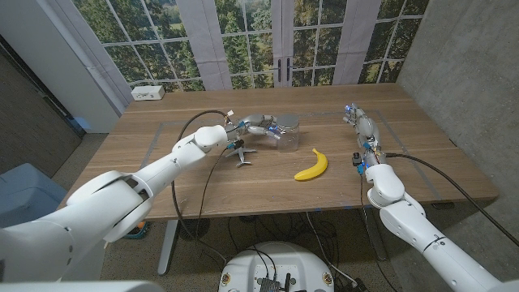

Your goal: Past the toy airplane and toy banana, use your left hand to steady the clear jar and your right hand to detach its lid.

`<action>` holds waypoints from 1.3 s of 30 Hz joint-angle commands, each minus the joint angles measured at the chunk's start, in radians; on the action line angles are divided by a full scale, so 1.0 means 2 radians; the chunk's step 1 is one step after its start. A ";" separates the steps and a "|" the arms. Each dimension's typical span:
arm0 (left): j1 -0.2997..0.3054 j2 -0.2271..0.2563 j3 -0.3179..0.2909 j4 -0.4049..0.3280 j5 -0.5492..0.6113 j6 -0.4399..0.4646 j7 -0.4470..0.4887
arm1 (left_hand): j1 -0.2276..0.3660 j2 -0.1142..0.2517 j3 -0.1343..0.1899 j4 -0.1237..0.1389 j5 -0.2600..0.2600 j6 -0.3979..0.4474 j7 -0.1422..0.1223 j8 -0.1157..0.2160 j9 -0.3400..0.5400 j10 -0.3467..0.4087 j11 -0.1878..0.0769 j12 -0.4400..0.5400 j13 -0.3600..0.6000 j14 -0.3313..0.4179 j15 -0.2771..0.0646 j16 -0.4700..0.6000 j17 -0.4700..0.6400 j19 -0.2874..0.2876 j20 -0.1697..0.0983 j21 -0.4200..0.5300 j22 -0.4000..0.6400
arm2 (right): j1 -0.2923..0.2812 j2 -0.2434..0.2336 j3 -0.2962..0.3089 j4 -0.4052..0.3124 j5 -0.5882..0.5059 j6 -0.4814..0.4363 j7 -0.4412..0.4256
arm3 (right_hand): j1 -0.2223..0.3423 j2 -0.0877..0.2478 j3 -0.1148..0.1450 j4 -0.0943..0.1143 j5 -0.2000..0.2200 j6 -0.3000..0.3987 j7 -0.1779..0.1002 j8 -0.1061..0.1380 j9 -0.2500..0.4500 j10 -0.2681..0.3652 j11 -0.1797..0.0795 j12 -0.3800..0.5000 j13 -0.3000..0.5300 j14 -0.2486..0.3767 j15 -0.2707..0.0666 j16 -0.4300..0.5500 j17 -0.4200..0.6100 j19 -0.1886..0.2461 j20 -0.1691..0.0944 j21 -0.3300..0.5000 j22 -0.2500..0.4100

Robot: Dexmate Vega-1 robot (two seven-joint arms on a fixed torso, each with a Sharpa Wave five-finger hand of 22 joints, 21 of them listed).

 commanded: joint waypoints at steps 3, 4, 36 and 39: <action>0.017 0.013 0.006 -0.040 0.041 0.024 0.052 | 0.037 0.039 -0.005 0.000 0.003 0.064 -0.031 0.048 0.013 0.053 -0.037 -0.005 0.018 0.005 -0.073 -0.002 0.000 0.000 0.001 -0.005 0.002 | -0.004 -0.043 -0.002 -0.072 -0.041 -0.110 -0.033 | 0.022 -0.016 0.008 -0.031 0.005 0.000 -0.002 -0.002 0.001 0.001 -0.002 0.001 0.002 0.003 0.007 -0.002 -0.009 0.009 0.010 -0.007 0.002; 0.017 0.013 0.007 -0.042 0.044 0.025 0.055 | 0.038 0.039 -0.005 0.000 0.003 0.063 -0.031 0.048 0.012 0.054 -0.037 -0.006 0.018 0.005 -0.072 -0.002 0.000 -0.004 0.001 -0.006 0.002 | -0.003 -0.047 -0.002 -0.080 -0.045 -0.123 -0.036 | 0.024 -0.017 0.009 -0.034 0.005 0.000 -0.002 -0.002 0.001 0.001 -0.003 0.001 0.002 0.001 0.009 -0.003 -0.009 0.009 0.012 -0.008 0.002; 0.004 0.000 0.014 -0.009 0.051 0.002 0.060 | 0.052 0.045 -0.012 0.000 0.003 0.085 -0.039 0.058 0.010 0.078 -0.038 -0.007 0.022 0.005 -0.077 -0.010 -0.001 -0.018 0.002 -0.008 0.002 | 0.078 -0.105 -0.096 -0.223 -0.210 -0.427 -0.060 | 0.027 -0.054 -0.010 -0.055 0.003 -0.047 -0.018 -0.009 0.002 -0.029 -0.012 -0.006 0.004 -0.003 0.019 -0.006 -0.017 0.021 0.056 -0.026 0.004; 0.004 0.000 0.013 -0.007 0.051 -0.001 0.062 | 0.053 0.046 -0.012 0.000 0.003 0.085 -0.039 0.058 0.010 0.079 -0.038 -0.007 0.023 0.005 -0.077 -0.010 -0.001 -0.019 0.001 -0.008 0.002 | 0.085 -0.106 -0.104 -0.226 -0.220 -0.436 -0.055 | 0.027 -0.055 -0.010 -0.055 0.003 -0.048 -0.019 -0.008 0.002 -0.030 -0.013 -0.006 0.004 -0.005 0.019 -0.007 -0.017 0.022 0.055 -0.027 0.005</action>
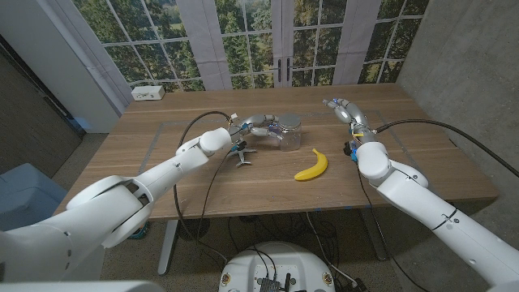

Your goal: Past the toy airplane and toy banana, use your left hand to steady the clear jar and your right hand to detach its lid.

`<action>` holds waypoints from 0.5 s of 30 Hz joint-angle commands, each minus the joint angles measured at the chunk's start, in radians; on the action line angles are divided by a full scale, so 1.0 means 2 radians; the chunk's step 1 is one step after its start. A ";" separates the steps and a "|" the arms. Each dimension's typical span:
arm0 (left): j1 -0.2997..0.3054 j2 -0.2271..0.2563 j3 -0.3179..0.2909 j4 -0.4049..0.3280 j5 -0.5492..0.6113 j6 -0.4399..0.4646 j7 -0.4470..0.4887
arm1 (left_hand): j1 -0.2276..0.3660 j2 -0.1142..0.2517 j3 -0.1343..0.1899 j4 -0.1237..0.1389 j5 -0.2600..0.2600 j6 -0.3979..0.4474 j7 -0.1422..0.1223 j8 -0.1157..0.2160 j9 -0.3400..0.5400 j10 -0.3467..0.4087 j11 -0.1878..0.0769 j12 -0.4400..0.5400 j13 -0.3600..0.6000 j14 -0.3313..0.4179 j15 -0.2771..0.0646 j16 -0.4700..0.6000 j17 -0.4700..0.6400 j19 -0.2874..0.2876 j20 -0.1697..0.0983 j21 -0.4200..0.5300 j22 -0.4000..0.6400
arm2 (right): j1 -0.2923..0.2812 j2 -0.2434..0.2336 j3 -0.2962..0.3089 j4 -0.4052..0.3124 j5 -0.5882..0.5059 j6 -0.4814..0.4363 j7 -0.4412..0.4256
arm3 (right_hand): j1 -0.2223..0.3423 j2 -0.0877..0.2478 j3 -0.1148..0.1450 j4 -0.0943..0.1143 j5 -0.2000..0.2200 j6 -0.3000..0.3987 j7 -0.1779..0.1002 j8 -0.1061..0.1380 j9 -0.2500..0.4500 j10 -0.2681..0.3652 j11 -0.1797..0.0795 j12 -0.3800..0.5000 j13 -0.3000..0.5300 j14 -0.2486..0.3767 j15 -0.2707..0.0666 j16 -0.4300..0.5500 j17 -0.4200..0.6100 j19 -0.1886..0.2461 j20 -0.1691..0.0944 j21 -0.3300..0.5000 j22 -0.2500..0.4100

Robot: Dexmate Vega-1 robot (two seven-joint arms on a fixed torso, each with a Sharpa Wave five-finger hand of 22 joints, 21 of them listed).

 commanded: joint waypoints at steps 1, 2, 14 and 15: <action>0.000 0.000 0.000 0.004 0.000 -0.007 0.002 | 0.053 0.047 -0.001 0.000 0.004 0.078 -0.046 0.055 0.009 0.060 -0.041 0.000 0.023 0.005 -0.077 0.000 0.001 -0.003 0.001 0.000 0.002 | 0.032 -0.011 -0.034 -0.026 -0.045 -0.053 0.016 | 0.000 -0.006 -0.003 0.000 -0.002 -0.002 -0.002 0.004 0.002 -0.004 -0.001 0.000 0.002 -0.002 0.001 0.002 0.001 0.002 0.000 -0.001 0.002; 0.000 0.001 0.000 0.004 0.001 -0.007 0.003 | 0.053 0.047 -0.001 0.000 0.004 0.078 -0.046 0.055 0.009 0.060 -0.041 0.000 0.023 0.005 -0.077 0.000 0.001 -0.003 0.001 0.000 0.002 | 0.034 -0.011 -0.036 -0.026 -0.048 -0.055 0.017 | 0.000 -0.006 -0.003 0.000 -0.002 -0.002 -0.002 0.004 0.002 -0.004 -0.001 0.000 0.002 -0.001 0.002 0.002 0.001 0.002 0.000 -0.001 0.002; -0.005 -0.001 0.001 0.015 0.002 -0.015 0.003 | 0.055 0.049 -0.004 0.001 0.004 0.080 -0.048 0.057 0.009 0.064 -0.041 -0.001 0.024 0.005 -0.076 -0.002 0.001 -0.004 0.001 0.000 0.002 | 0.074 -0.010 -0.078 -0.032 -0.100 -0.096 0.044 | -0.001 -0.007 -0.006 0.001 -0.002 -0.002 0.000 0.006 0.003 -0.006 0.000 0.001 0.003 -0.005 0.003 0.001 0.002 0.006 -0.011 -0.004 0.002; -0.005 -0.001 0.000 0.016 0.001 -0.016 0.001 | 0.055 0.049 -0.004 0.001 0.004 0.080 -0.048 0.057 0.009 0.065 -0.041 -0.001 0.024 0.005 -0.076 -0.002 0.001 -0.004 0.000 0.000 0.002 | 0.077 -0.010 -0.081 -0.032 -0.104 -0.099 0.048 | -0.001 -0.008 -0.006 0.001 -0.003 -0.003 0.001 0.006 0.003 -0.006 0.001 0.001 0.003 -0.006 0.003 0.002 0.002 0.009 -0.015 -0.004 0.002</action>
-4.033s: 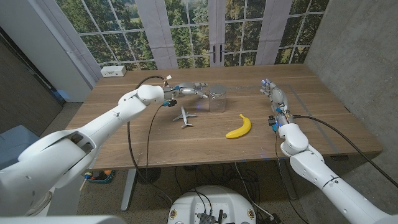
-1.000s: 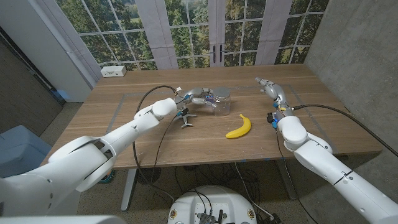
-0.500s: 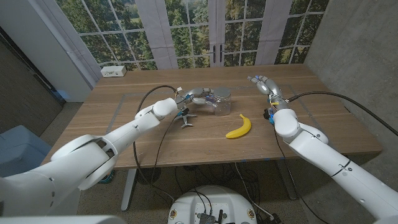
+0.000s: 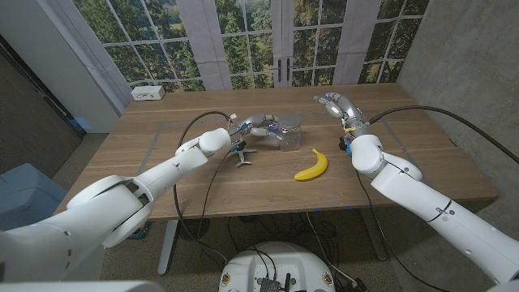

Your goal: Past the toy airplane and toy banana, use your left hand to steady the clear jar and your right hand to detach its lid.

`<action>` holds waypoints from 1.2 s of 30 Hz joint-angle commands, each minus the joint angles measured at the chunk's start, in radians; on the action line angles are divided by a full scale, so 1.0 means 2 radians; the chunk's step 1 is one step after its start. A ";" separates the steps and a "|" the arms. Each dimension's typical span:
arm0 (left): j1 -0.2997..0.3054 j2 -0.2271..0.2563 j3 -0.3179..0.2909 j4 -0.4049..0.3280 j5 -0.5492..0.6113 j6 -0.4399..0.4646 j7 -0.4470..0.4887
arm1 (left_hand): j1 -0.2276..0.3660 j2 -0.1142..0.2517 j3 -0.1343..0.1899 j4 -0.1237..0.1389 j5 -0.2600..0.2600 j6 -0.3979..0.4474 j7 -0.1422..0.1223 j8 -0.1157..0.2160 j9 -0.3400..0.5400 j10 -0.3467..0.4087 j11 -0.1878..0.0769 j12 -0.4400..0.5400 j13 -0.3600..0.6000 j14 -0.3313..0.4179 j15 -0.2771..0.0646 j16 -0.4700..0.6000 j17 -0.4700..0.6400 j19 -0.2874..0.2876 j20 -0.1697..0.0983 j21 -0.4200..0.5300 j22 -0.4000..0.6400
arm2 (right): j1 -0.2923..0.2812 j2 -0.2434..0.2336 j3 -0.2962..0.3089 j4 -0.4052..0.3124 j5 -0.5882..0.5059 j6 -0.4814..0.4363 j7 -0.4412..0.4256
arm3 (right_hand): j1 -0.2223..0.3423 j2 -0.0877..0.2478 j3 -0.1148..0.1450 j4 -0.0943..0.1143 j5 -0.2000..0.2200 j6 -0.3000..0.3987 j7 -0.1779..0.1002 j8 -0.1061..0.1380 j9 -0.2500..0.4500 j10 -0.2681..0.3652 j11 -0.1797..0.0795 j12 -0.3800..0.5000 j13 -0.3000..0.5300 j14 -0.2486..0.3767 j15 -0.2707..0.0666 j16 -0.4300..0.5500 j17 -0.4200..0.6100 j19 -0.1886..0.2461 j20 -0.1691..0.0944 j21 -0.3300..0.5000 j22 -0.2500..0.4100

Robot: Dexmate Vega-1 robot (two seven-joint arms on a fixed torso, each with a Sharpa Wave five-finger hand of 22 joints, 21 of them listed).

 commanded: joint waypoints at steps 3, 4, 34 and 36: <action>-0.003 0.000 0.000 0.009 0.001 -0.008 0.001 | 0.051 0.053 -0.002 0.001 0.003 0.080 -0.048 0.047 0.009 0.059 -0.042 -0.001 0.025 0.005 -0.076 -0.002 0.001 -0.004 0.001 0.000 0.002 | 0.047 -0.001 -0.049 -0.012 -0.061 -0.056 0.034 | -0.001 -0.008 -0.003 0.001 -0.003 -0.002 0.004 0.003 0.003 -0.003 0.003 0.002 0.003 -0.003 -0.001 0.002 0.001 0.009 -0.016 0.000 0.002; -0.003 0.000 -0.001 0.010 0.001 -0.009 0.002 | 0.051 0.054 -0.002 0.001 0.003 0.080 -0.048 0.047 0.009 0.059 -0.042 -0.001 0.025 0.005 -0.076 -0.002 0.001 -0.004 0.001 0.000 0.002 | 0.051 -0.001 -0.052 -0.013 -0.064 -0.060 0.040 | -0.001 -0.008 -0.003 0.001 -0.003 -0.003 0.005 0.003 0.003 -0.003 0.003 0.002 0.003 -0.003 -0.001 0.001 0.001 0.009 -0.016 -0.001 0.002; -0.016 -0.010 0.005 0.035 0.010 -0.020 0.013 | 0.055 0.061 -0.008 0.002 0.003 0.086 -0.050 0.051 0.008 0.068 -0.042 -0.004 0.028 0.007 -0.075 -0.003 0.001 -0.007 0.004 0.001 0.002 | 0.168 -0.018 -0.165 -0.013 -0.165 -0.146 0.221 | -0.009 -0.023 -0.017 0.002 -0.006 -0.026 -0.007 0.002 0.004 -0.031 -0.004 -0.001 0.006 -0.023 0.001 -0.004 0.003 0.005 -0.007 -0.016 0.002; -0.018 -0.011 0.006 0.038 0.010 -0.020 0.012 | 0.055 0.062 -0.008 0.002 0.003 0.087 -0.049 0.051 0.008 0.069 -0.042 -0.004 0.029 0.008 -0.075 -0.003 0.001 -0.007 0.003 0.001 0.002 | 0.169 -0.017 -0.167 -0.012 -0.169 -0.145 0.226 | -0.009 -0.024 -0.018 0.002 -0.006 -0.028 -0.007 0.001 0.004 -0.032 -0.004 -0.001 0.006 -0.024 0.002 -0.005 0.003 0.004 -0.006 -0.017 0.002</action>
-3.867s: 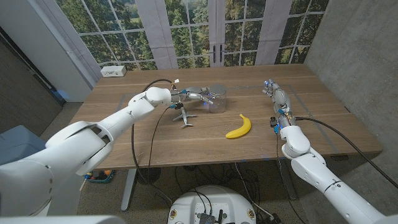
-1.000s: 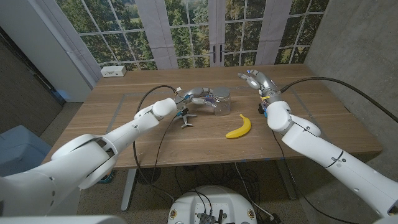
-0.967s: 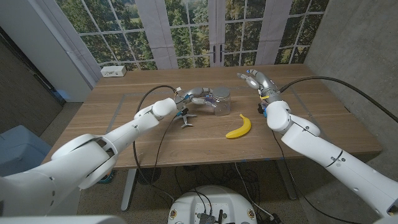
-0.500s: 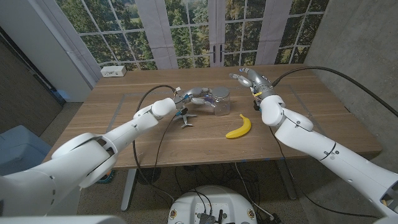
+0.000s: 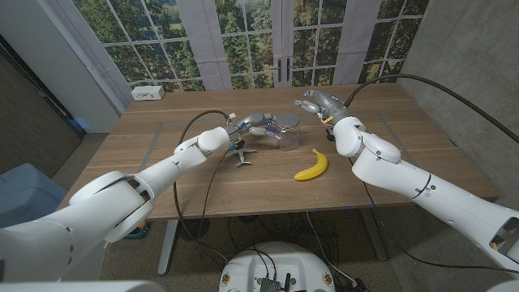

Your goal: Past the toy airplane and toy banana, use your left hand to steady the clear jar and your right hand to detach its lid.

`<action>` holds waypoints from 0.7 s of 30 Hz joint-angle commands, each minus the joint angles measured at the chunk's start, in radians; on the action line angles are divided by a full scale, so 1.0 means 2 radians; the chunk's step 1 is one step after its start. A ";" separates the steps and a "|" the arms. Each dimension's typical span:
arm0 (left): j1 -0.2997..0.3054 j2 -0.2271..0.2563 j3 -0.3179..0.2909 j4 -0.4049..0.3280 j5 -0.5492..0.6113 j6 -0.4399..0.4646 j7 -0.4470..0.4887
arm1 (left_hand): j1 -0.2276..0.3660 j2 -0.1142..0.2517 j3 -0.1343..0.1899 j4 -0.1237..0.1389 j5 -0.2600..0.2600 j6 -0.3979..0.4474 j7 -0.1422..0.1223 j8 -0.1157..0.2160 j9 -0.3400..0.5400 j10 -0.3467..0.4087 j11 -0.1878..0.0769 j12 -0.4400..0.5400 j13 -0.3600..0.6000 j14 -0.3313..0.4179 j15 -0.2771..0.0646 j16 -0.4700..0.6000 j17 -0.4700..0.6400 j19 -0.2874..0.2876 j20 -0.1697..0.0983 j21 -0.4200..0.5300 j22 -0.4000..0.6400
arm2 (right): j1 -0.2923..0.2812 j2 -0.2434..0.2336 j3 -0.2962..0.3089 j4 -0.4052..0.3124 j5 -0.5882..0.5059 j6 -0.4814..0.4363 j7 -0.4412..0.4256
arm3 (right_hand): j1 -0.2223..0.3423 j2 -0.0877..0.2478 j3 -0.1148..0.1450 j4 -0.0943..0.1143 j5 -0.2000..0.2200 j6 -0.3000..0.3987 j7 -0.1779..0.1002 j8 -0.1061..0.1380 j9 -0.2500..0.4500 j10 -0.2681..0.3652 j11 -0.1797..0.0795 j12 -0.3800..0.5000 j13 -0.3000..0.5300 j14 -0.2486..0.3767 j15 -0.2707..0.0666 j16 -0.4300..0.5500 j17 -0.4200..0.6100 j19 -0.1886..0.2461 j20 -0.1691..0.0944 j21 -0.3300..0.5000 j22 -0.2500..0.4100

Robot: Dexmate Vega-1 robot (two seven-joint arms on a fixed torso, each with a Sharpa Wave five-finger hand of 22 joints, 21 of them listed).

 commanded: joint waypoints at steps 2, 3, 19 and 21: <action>-0.008 -0.007 0.003 0.012 0.002 -0.003 0.002 | 0.056 0.061 0.001 0.002 0.004 0.085 -0.047 0.033 0.008 0.053 -0.040 0.004 0.029 0.006 -0.077 -0.001 0.001 -0.004 0.000 0.001 0.002 | 0.034 0.001 -0.037 0.009 -0.046 -0.021 0.057 | 0.006 -0.004 -0.004 0.001 0.000 -0.005 0.000 0.002 0.001 -0.005 0.000 -0.001 0.002 -0.005 0.001 -0.001 0.003 -0.003 0.007 -0.005 0.002; -0.008 -0.007 0.004 0.014 0.001 -0.004 0.001 | 0.056 0.061 0.001 0.002 0.004 0.085 -0.047 0.033 0.008 0.053 -0.040 0.004 0.029 0.006 -0.077 -0.001 0.001 -0.004 0.000 0.001 0.002 | 0.036 0.001 -0.040 0.010 -0.051 -0.022 0.059 | 0.006 -0.005 -0.004 0.000 0.000 -0.006 -0.001 0.002 0.001 -0.004 0.003 -0.001 0.002 -0.003 0.002 0.000 0.003 -0.003 0.008 -0.005 0.002; -0.003 -0.002 0.005 -0.005 0.006 0.006 0.006 | 0.058 0.064 -0.002 0.002 0.004 0.085 -0.047 0.034 0.008 0.055 -0.040 0.001 0.031 0.006 -0.078 -0.002 0.001 -0.006 0.000 0.001 0.002 | 0.070 0.010 -0.082 0.020 -0.109 -0.043 0.136 | 0.006 -0.009 -0.009 0.001 0.001 -0.010 -0.001 0.005 0.002 0.006 0.019 0.007 0.005 0.015 0.006 0.009 0.004 0.006 0.022 -0.009 0.003; -0.001 0.001 0.005 -0.012 0.009 0.009 0.009 | 0.058 0.065 -0.002 0.002 0.004 0.085 -0.047 0.034 0.008 0.055 -0.040 0.001 0.031 0.006 -0.078 -0.002 0.001 -0.006 0.000 0.001 0.002 | 0.072 0.010 -0.086 0.021 -0.117 -0.044 0.143 | 0.006 -0.009 -0.009 0.001 0.001 -0.010 -0.001 0.005 0.002 0.006 0.019 0.007 0.005 0.018 0.003 0.010 0.004 0.006 0.022 -0.010 0.003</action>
